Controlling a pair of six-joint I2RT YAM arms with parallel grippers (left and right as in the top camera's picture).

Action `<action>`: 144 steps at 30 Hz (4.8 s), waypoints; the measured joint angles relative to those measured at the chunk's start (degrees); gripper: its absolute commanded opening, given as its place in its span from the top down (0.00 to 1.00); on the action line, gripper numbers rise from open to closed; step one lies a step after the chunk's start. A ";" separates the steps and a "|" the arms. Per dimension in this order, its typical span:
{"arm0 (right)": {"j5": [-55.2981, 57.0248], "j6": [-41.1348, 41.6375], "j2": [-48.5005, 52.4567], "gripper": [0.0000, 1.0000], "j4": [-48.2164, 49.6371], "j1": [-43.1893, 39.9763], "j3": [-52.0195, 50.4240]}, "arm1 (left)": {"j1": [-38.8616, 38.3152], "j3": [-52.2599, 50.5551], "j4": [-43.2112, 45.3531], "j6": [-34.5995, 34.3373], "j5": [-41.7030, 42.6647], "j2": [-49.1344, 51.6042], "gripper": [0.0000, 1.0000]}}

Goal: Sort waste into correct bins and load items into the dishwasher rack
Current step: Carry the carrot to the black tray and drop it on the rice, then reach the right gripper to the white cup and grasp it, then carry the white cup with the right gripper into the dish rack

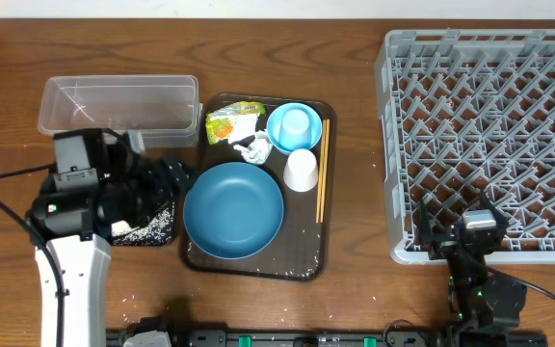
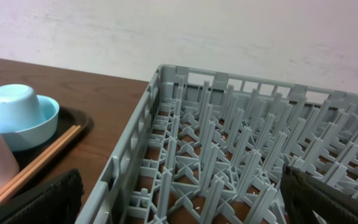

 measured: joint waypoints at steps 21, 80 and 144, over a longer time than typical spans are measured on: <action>-0.02 0.00 0.00 0.01 0.02 0.00 0.00 | 18.38 0.00 -2.99 -17.62 -20.31 0.07 0.05; -2.51 20.85 87.65 0.01 -51.80 39.30 82.31 | 18.45 0.04 -3.15 -17.81 -20.72 0.07 0.03; 8.63 28.37 105.44 0.42 -48.98 39.98 90.99 | 18.45 0.04 -3.17 -17.81 -20.72 0.07 0.03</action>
